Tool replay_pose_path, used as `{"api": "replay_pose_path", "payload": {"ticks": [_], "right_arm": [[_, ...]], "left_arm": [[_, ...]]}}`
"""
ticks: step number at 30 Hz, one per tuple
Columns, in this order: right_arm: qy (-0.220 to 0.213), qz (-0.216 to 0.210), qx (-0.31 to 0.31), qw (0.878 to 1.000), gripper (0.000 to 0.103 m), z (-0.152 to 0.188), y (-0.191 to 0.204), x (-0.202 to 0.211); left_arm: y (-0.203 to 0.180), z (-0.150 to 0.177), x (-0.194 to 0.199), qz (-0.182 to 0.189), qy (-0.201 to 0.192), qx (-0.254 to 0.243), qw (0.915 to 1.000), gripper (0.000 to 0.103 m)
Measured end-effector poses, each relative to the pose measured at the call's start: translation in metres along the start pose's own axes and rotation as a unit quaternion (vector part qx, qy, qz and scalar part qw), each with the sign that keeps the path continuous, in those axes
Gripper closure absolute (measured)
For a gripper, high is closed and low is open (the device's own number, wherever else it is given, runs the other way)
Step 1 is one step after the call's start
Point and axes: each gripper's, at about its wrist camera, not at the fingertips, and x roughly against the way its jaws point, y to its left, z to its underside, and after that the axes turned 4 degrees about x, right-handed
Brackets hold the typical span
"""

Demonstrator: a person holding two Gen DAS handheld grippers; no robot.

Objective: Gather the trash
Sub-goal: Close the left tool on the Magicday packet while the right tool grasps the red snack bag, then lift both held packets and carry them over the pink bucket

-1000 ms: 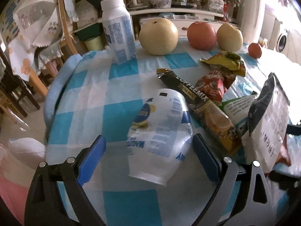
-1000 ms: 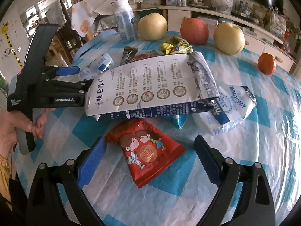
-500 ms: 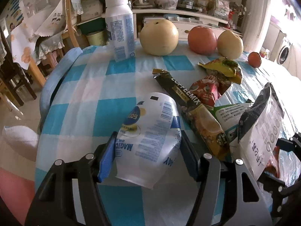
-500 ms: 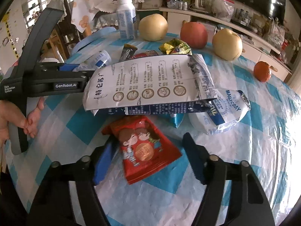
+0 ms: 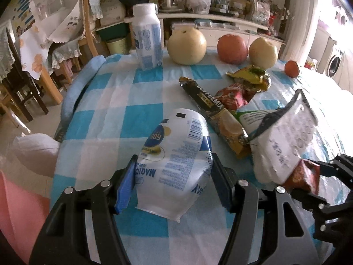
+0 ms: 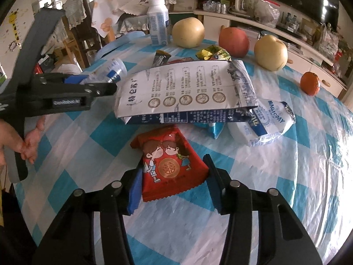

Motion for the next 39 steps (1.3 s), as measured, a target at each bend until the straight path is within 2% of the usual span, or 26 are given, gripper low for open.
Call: {"api": "replay_pose_path", "payload": {"ticks": [14,22,30,39], "right_arm": [[-0.018,-0.025,-0.011,0.999,0.053,0.005,0.014,0.018],[-0.035,-0.024,0.01,0.999,0.053,0.003,0.04,0.027],[-0.066,-0.021,0.036,0.997,0.053,-0.007,0.07,0.047],[-0.072,-0.035,0.055,0.995,0.053,-0.018,0.11,0.047]], "left_arm": [[0.028,0.023,0.052,0.018,-0.033,0.061,0.9975,0.038],[0.052,0.04,0.089,-0.022,-0.054,0.085,0.9947,0.038],[0.075,0.037,0.116,-0.058,-0.08,0.099,0.9902,0.038],[0.104,0.037,0.128,-0.108,-0.087,0.11,0.9842,0.038]]}}
